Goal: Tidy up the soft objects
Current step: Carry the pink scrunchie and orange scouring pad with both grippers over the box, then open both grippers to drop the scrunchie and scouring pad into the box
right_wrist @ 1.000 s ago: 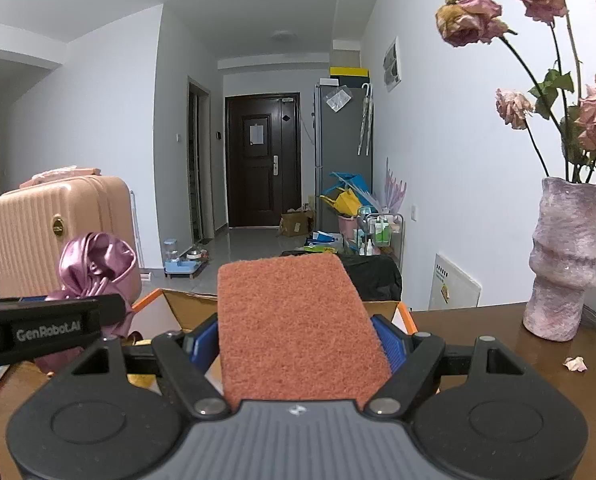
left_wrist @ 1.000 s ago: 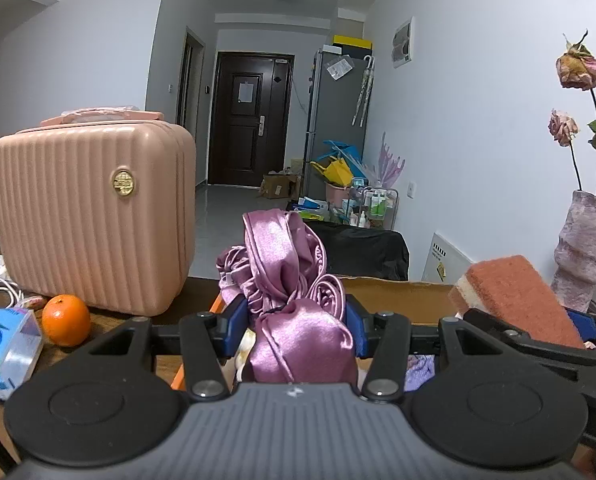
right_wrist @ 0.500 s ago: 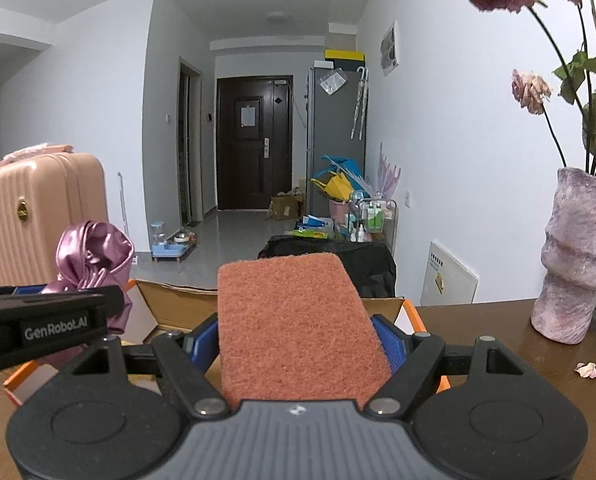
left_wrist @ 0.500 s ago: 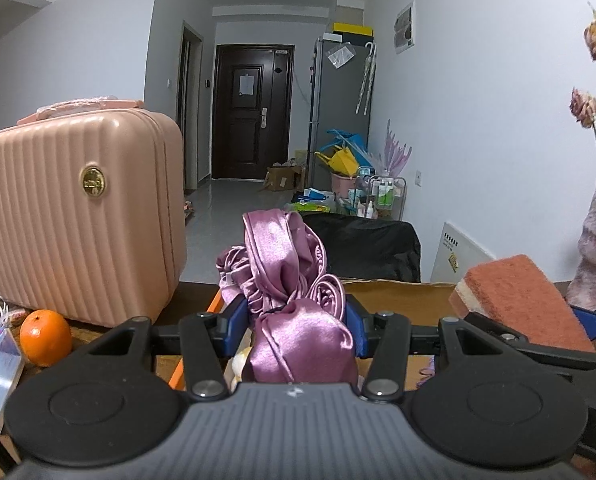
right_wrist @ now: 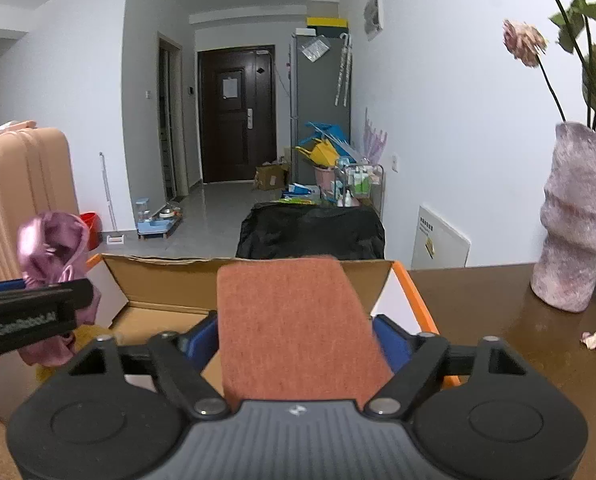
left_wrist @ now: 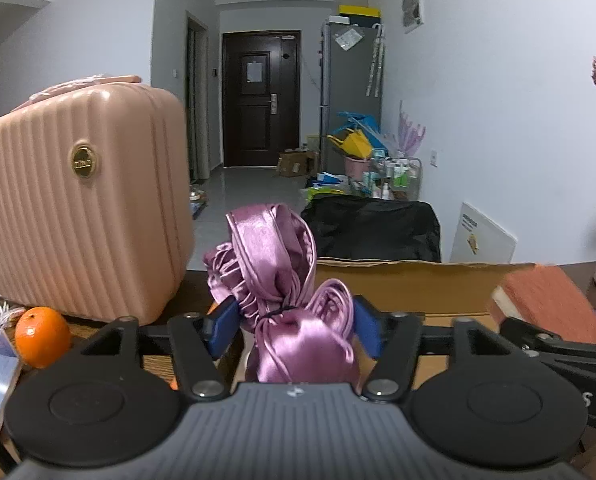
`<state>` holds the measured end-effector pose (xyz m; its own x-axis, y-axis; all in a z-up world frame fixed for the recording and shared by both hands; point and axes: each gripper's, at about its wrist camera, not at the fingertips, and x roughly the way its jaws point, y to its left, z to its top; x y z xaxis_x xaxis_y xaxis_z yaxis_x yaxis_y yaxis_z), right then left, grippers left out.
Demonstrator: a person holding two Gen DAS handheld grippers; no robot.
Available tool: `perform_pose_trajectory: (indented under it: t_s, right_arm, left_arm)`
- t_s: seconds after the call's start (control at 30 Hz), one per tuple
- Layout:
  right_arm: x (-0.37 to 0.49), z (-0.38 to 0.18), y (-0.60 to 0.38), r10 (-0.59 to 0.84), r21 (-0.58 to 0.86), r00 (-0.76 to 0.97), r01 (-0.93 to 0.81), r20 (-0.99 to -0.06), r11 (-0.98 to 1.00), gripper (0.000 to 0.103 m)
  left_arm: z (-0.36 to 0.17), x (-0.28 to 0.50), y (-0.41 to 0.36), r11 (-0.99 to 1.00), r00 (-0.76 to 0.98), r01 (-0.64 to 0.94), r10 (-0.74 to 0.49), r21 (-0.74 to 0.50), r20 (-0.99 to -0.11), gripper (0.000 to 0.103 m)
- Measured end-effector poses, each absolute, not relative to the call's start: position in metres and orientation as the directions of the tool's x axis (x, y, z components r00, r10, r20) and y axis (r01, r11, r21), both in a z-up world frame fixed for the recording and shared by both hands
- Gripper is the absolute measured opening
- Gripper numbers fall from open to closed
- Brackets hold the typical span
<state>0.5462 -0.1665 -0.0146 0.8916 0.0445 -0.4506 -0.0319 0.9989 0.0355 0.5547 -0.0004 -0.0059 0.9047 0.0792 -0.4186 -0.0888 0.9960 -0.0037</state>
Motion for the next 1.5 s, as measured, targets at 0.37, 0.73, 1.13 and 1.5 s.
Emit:
perform_pose_trajectory:
  t_s: [0.37, 0.73, 1.13, 1.5]
  right_arm:
    - [0.549, -0.016, -0.183, 0.021, 0.084, 0.888, 0.020, -0.460, 0.996, 0.103]
    - [0.539, -0.011, -0.182, 0.037, 0.092, 0.896, 0.005, -0.442, 0.996, 0.103]
    - [0.517, -0.006, -0.177, 0.055, 0.065, 0.900, -0.030, -0.432, 0.997, 0.103]
    - [0.481, -0.001, -0.181, 0.070, 0.036, 0.908, -0.061, -0.413, 0.997, 0.103]
  left_arm:
    - [0.000, 0.549, 0.008, 0.985, 0.914, -0.172, 0.162, 0.007, -0.371, 0.103]
    - [0.004, 0.545, 0.009, 0.987, 0.913, -0.161, 0.153, 0.010, -0.379, 0.103]
    - [0.008, 0.523, 0.021, 0.988, 0.915, -0.157, 0.143, -0.007, -0.376, 0.103]
    - [0.011, 0.484, 0.025, 0.991, 0.924, -0.133, 0.125, 0.003, -0.360, 0.103]
